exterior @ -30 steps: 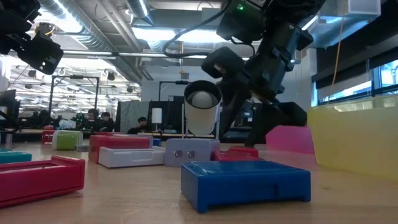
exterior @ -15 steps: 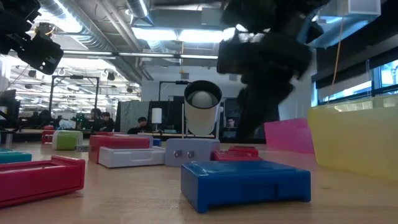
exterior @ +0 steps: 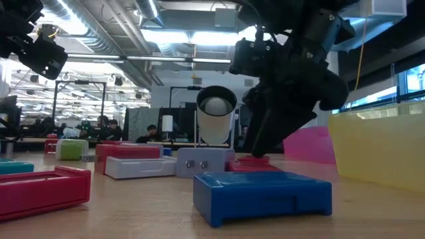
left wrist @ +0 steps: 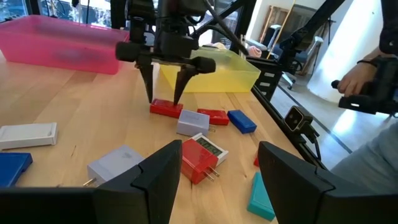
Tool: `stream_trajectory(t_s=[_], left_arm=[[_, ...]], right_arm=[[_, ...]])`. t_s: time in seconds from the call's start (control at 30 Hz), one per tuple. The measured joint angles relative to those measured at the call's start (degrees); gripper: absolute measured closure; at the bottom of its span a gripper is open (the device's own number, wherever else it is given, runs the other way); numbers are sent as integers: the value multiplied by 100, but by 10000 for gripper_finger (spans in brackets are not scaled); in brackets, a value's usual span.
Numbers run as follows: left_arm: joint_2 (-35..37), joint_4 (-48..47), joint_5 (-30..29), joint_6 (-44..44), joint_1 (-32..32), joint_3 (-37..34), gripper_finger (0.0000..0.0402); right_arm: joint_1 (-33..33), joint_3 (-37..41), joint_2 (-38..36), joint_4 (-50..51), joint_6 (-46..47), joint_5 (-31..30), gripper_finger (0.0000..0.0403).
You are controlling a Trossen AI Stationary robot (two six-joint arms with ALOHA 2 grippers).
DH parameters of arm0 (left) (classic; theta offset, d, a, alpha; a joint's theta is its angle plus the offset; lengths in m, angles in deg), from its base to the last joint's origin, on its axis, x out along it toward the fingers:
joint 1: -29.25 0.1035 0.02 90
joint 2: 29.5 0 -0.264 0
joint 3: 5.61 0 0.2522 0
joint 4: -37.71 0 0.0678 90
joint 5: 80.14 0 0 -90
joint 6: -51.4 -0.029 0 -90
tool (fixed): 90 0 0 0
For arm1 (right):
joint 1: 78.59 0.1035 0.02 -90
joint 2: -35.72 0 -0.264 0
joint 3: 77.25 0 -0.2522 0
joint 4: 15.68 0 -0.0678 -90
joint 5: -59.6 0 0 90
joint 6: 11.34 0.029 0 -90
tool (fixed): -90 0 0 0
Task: Pick & Place Office items
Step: Put the top red digital timer into the pink bin
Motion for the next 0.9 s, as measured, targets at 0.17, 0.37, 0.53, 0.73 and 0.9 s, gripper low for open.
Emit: stream_trajectory(t_s=[0.17,0.37,0.53,0.73,0.9], left_arm=[[2,0,1,0,0,0,192],[2,0,2,0,0,0,194],[2,0,2,0,0,1,192],[1,0,0,0,0,0,193],[1,0,0,0,1,0,193]], right_arm=[[-141,1,5,37,213,-755,166],[-465,15,-17,96,722,-1124,166],[-648,-354,-280,490,380,-517,166],[-698,-944,-426,919,-1825,410,166],[-816,-973,-372,1004,-3475,893,166]])
